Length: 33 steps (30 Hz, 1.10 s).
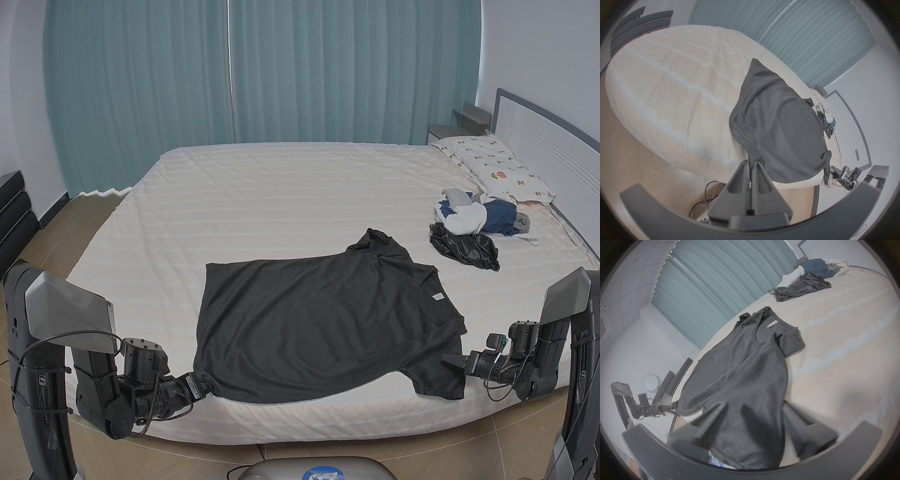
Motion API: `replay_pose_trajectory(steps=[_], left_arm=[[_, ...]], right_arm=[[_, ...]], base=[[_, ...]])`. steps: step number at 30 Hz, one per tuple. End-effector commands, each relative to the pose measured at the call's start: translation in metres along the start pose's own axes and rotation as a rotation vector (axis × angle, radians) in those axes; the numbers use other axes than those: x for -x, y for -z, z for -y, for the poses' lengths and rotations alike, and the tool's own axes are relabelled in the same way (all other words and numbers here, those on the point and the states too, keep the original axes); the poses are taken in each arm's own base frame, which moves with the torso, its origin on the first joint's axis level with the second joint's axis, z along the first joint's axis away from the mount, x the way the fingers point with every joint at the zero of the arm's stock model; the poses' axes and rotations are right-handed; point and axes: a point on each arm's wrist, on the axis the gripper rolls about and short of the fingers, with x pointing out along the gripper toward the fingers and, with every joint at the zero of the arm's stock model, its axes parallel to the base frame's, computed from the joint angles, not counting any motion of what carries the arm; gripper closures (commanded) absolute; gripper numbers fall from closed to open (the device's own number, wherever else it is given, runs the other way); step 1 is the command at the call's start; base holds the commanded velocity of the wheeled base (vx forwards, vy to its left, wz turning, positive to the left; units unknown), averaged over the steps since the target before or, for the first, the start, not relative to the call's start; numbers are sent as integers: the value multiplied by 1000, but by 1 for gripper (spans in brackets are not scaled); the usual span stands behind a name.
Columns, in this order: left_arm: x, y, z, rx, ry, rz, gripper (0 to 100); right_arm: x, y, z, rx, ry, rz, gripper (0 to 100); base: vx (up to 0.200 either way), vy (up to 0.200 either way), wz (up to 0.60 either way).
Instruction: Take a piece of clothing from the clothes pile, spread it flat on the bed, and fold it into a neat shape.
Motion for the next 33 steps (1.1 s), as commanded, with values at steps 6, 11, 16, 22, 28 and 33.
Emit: replay_pose_trajectory(steps=[6, 11, 16, 22, 28, 33], left_arm=[[0, -1, 0, 1, 1, 4, 100], [1, -1, 0, -6, -9, 14, 100], [10, -10, 4, -11, 16, 75, 100], [14, -17, 1, -50, -21, 130, 100], [23, -21, 0, -91, -45, 148, 100], [26, -11, -6, -160, -97, 70, 100]], right_arm=[[14, 3, 5, -16, 17, 20, 100], [32, 9, -2, -31, 15, 19, 100], [55, 13, -10, -68, 11, -2, 100], [77, 21, -19, -104, 35, -30, 100], [87, 22, -22, -119, 48, -29, 100], [95, 31, -27, -136, 55, -68, 100]], base=[[0, 0, 0], [0, 0, 0], [0, 0, 0], [0, 0, 0], [0, 0, 0], [0, 0, 0]])
